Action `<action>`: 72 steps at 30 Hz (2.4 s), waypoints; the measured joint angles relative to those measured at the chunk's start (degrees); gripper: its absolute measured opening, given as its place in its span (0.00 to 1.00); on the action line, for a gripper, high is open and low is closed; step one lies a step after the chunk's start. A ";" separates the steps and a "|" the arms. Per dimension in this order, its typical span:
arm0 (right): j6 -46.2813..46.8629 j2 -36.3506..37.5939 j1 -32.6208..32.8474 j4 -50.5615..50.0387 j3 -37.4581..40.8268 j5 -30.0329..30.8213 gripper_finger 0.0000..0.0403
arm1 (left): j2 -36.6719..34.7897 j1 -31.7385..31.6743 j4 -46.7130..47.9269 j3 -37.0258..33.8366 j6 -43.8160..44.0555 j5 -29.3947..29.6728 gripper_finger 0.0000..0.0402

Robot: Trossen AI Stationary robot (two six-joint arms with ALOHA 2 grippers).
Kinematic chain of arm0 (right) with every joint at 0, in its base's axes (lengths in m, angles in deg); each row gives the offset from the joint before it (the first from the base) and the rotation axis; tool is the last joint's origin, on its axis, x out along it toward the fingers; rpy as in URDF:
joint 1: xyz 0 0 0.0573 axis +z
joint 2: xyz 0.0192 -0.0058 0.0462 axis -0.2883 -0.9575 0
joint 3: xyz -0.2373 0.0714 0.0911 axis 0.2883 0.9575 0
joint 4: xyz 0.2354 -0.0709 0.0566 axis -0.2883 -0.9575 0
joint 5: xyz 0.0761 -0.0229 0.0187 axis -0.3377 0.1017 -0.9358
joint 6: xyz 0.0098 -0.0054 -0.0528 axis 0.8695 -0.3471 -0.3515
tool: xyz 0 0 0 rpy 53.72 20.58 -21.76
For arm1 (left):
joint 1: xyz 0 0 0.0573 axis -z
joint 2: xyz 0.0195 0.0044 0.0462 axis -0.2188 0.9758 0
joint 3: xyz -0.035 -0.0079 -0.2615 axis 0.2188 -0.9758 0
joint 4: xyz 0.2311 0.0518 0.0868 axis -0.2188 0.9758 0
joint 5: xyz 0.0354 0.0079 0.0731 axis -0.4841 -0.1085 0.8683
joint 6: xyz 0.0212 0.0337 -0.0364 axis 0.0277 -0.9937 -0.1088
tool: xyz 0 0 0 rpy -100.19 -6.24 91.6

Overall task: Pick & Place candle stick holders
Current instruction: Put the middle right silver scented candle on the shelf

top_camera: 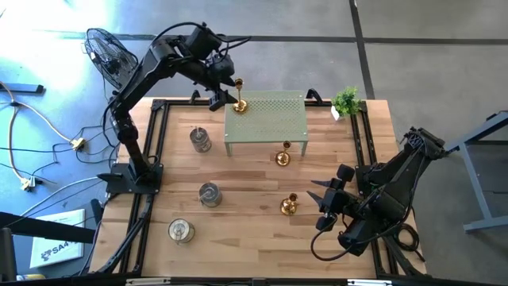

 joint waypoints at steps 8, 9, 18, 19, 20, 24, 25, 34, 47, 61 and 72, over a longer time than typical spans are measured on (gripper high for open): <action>0.45 0.00 0.00 0.02 0.00 -0.57 0.36 | 0.00 -0.01 0.13 0.00 0.89 1.36 0.78; 0.59 0.00 0.00 0.02 0.00 -0.81 0.36 | 0.00 -0.01 0.23 0.00 0.97 1.99 0.78; 0.66 0.00 0.00 0.31 0.02 -1.55 0.36 | -0.12 -0.01 0.60 -0.62 2.84 4.27 0.96; 0.66 0.00 0.00 0.31 0.02 -1.55 0.36 | -0.19 -0.01 0.51 -1.30 2.84 4.27 0.98; 0.66 0.00 0.00 0.31 0.02 -1.55 0.36 | -0.20 -0.01 0.50 -2.05 2.84 4.28 0.99; 0.65 0.00 0.00 0.31 0.02 -1.55 0.36 | -0.13 -0.01 0.05 -5.52 3.47 5.84 0.98; 0.66 0.00 0.00 0.31 0.02 -1.55 0.36 | -0.13 -0.01 0.09 -6.14 3.27 6.05 0.98; 0.57 0.00 0.00 0.24 0.02 -1.51 0.36 | -3.95 4.31 8.74 -9.09 1.91 9.76 0.98; 0.44 0.00 0.00 -0.74 0.02 -1.55 0.36 | -30.06 16.05 2.38 -33.04 12.36 18.35 0.98; -0.04 0.00 0.00 -1.70 0.02 -0.36 0.36 | -69.72 27.93 -21.45 -80.56 8.36 6.22 0.98; -0.07 0.00 -0.02 -1.68 0.02 3.03 0.36 | -74.09 30.72 -30.46 -90.30 13.74 0.55 0.98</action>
